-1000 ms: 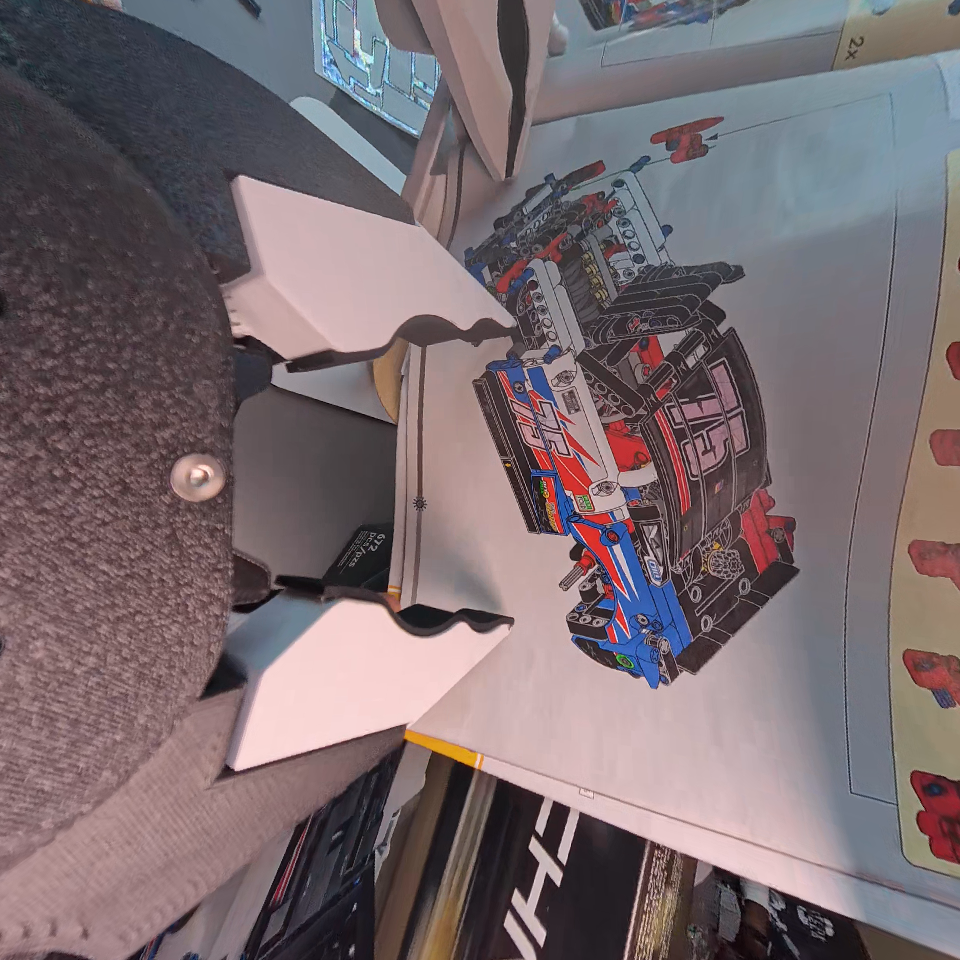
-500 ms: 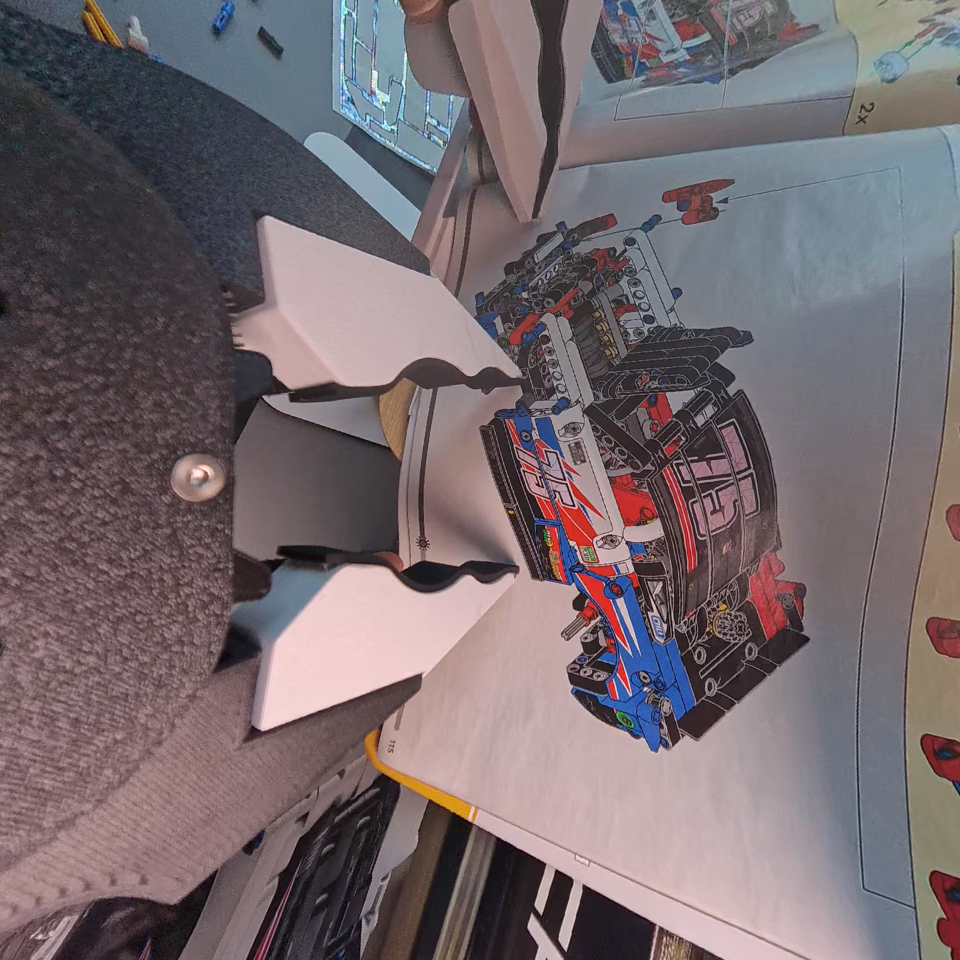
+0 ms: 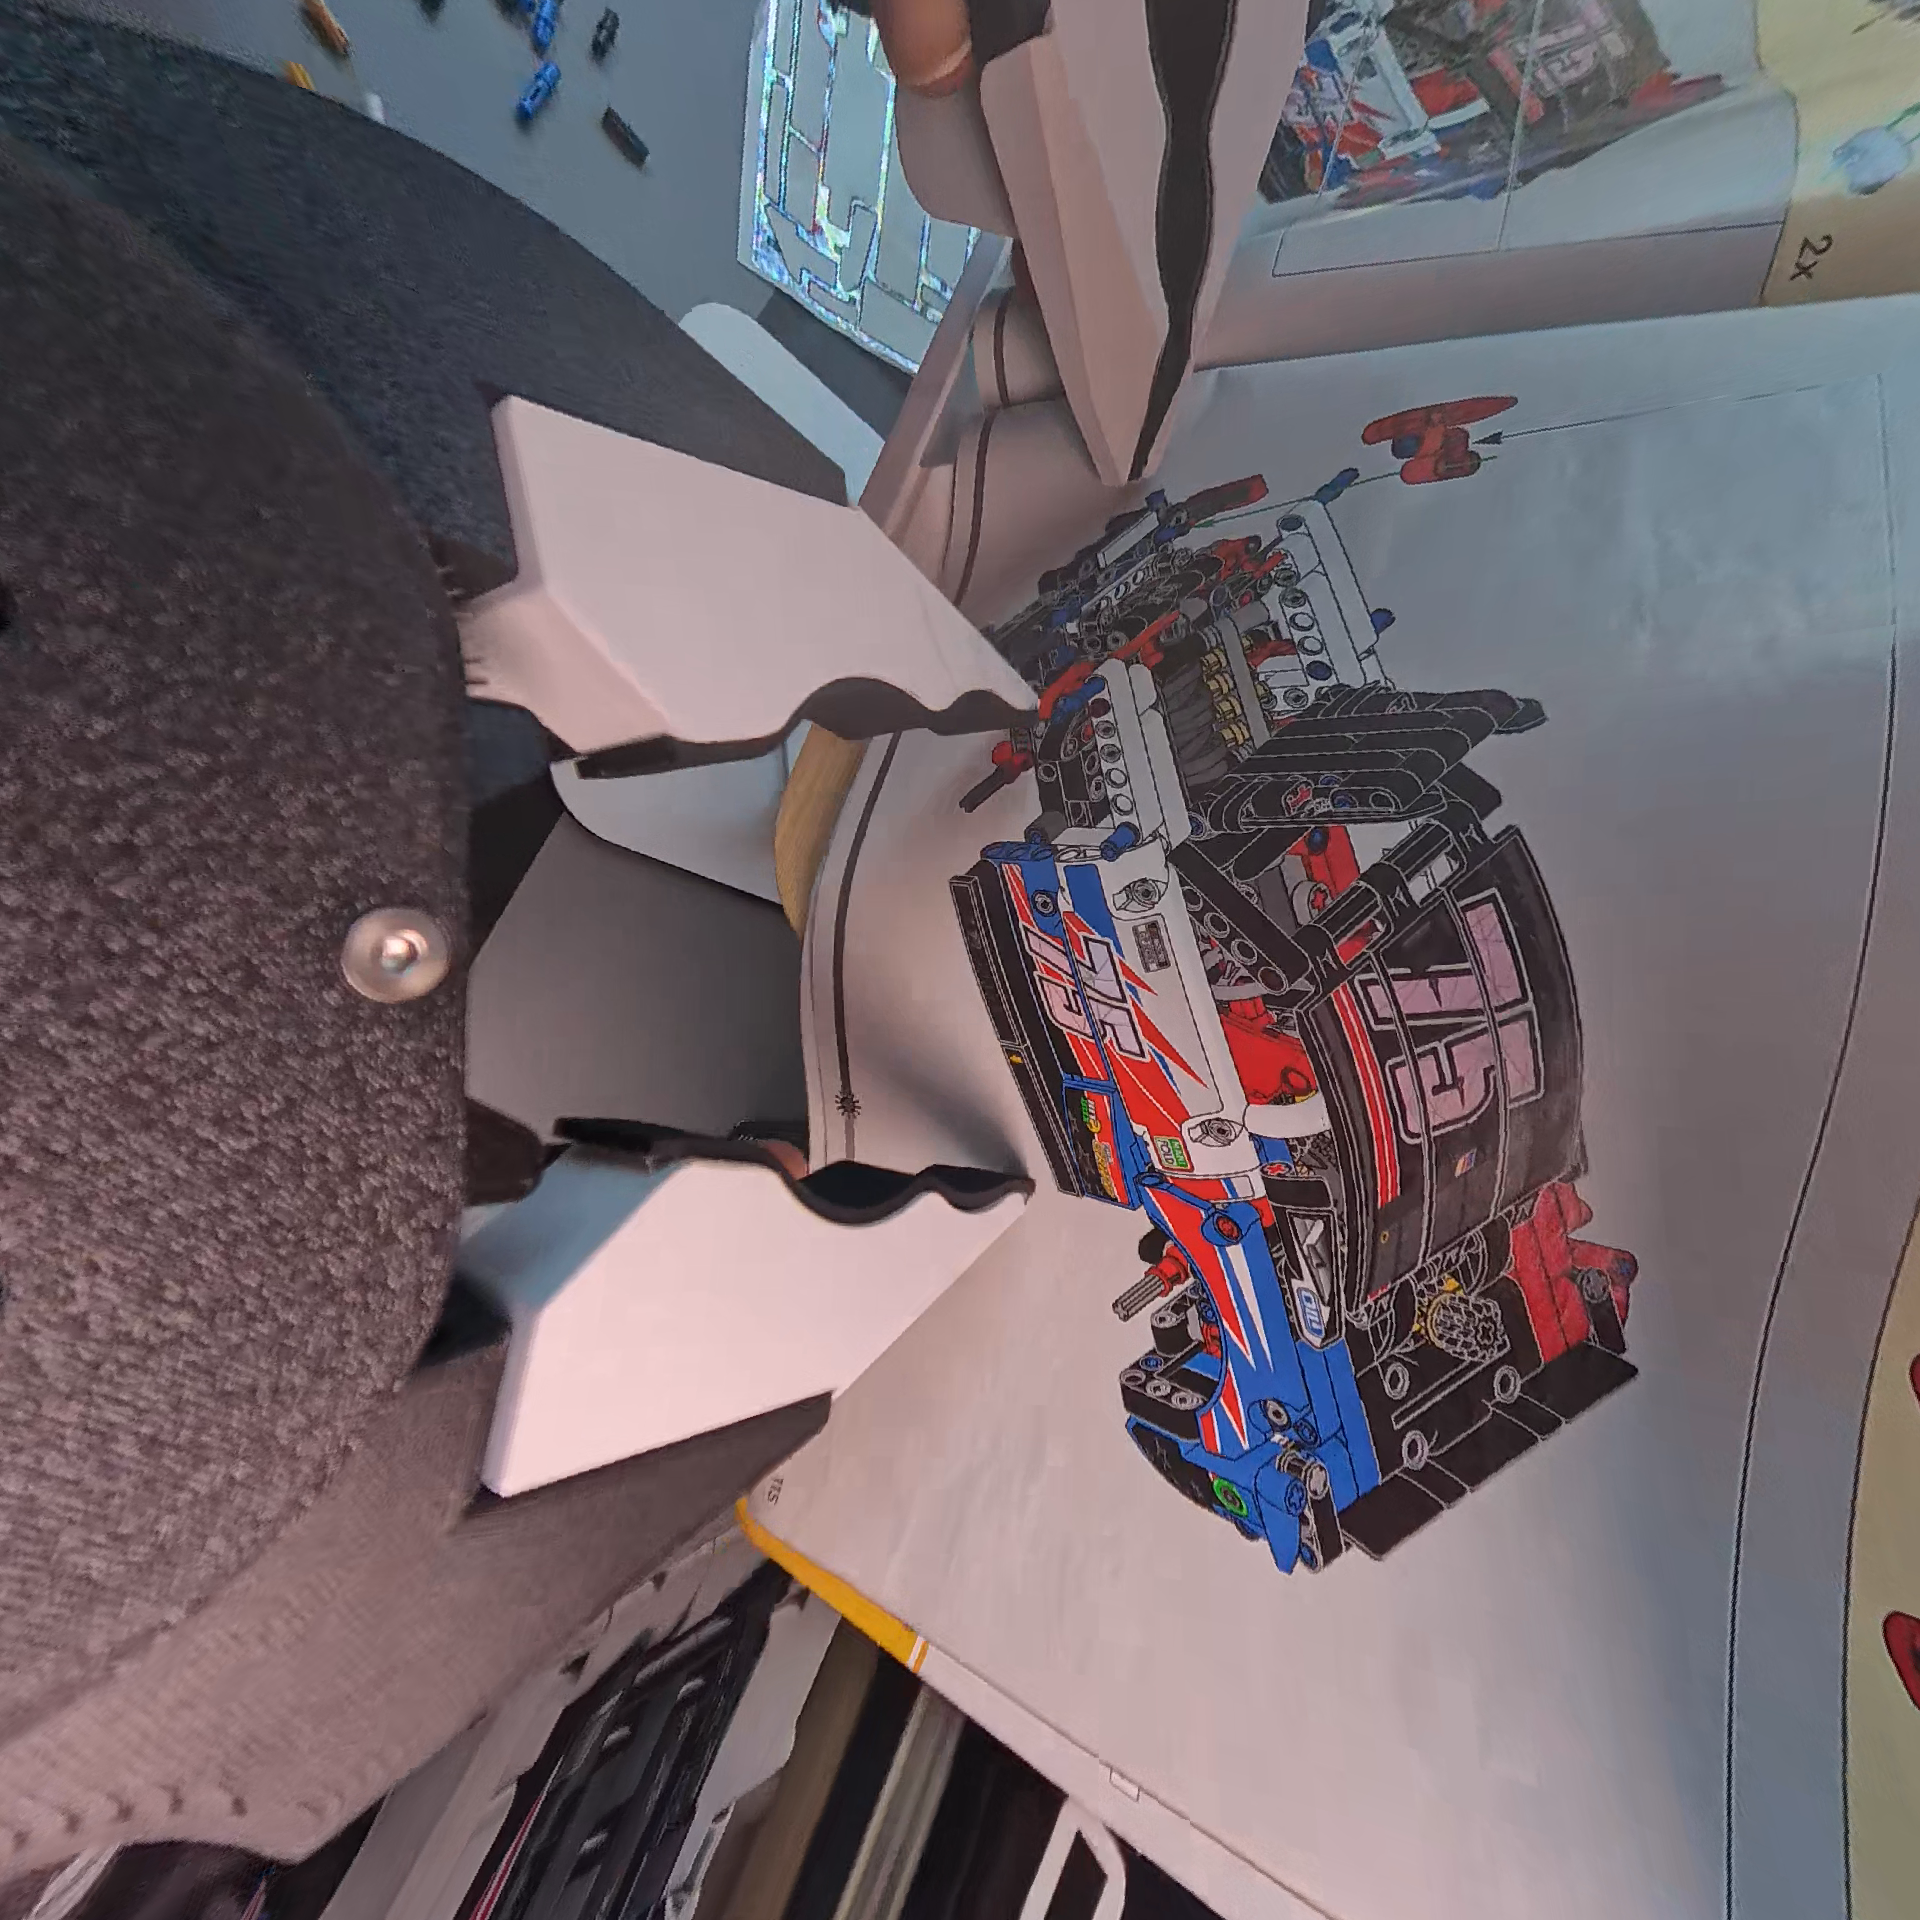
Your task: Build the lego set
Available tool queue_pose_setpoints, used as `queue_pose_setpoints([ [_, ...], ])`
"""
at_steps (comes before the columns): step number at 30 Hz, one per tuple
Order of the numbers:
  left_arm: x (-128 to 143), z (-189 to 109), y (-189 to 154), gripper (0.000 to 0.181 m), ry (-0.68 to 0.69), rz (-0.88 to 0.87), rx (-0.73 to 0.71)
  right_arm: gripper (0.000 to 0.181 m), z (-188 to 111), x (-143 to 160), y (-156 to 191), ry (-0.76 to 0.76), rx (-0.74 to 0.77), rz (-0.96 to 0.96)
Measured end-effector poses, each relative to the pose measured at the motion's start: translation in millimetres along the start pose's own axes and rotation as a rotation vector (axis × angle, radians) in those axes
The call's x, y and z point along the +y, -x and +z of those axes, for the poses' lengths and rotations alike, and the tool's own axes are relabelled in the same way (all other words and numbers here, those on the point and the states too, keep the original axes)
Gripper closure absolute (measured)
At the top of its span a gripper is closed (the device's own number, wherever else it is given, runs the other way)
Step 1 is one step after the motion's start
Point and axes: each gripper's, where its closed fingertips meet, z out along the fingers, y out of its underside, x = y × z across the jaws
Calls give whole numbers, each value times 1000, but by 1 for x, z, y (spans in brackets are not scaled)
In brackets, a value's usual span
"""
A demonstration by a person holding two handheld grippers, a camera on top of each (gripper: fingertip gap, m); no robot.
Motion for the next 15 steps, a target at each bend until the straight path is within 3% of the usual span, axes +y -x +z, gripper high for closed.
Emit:
queue_pose_setpoints([
  [6,0,0,0,181,4,6,7,128,-6,1,1,1,48,-45],
  [10,0,0,0,181,5,8,8,164,-14,0,2,-28,52,-83],
  [15,0,-1,-1,181,4,14,9,181,-20,0,11,-42,8,-120],
])
